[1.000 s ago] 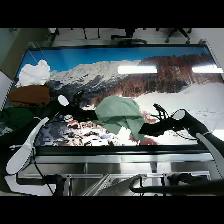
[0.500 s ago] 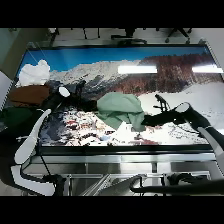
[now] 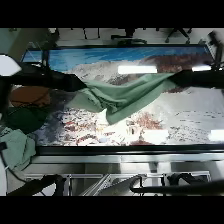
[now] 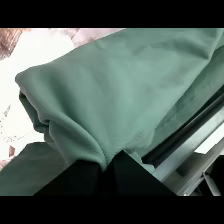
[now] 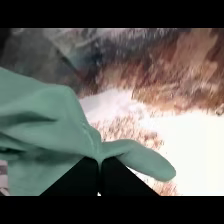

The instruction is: Fold the shirts.

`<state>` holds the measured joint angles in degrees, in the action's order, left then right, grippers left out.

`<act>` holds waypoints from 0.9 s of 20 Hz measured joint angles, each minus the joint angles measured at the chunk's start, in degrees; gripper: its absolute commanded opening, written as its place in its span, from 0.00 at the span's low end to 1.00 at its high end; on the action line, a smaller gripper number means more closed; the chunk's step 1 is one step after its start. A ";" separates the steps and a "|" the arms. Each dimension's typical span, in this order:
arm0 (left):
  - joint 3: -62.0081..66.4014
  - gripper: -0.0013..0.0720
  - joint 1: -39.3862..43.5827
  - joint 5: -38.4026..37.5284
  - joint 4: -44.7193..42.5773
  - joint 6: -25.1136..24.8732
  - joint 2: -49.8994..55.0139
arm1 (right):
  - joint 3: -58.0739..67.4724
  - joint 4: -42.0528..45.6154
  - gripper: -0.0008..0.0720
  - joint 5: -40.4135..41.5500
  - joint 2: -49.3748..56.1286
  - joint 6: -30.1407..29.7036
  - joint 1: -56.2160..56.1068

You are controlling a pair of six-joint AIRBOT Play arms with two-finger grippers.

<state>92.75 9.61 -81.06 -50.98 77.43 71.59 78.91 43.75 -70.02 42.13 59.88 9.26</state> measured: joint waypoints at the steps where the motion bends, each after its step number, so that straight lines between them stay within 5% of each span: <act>1: 2.05 0.04 0.00 -1.88 0.02 0.31 -2.51 | 2.25 -0.04 0.03 -0.15 -1.92 -0.42 0.20; 7: 3.15 0.04 0.00 -6.43 -0.11 2.08 -15.28 | 6.99 0.13 0.03 -3.72 -9.09 -1.44 0.61; 16: -28.35 0.07 0.00 -2.32 -0.59 -4.70 -14.67 | -11.91 -0.24 0.03 -7.50 -1.53 -1.64 0.61; 18: -33.44 0.95 -0.02 1.22 -0.59 -7.06 -9.94 | -17.68 -0.26 0.03 -5.05 2.49 -2.43 0.61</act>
<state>59.31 9.58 -79.83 -51.57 70.37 61.65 61.23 43.48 -75.07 44.62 57.45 9.87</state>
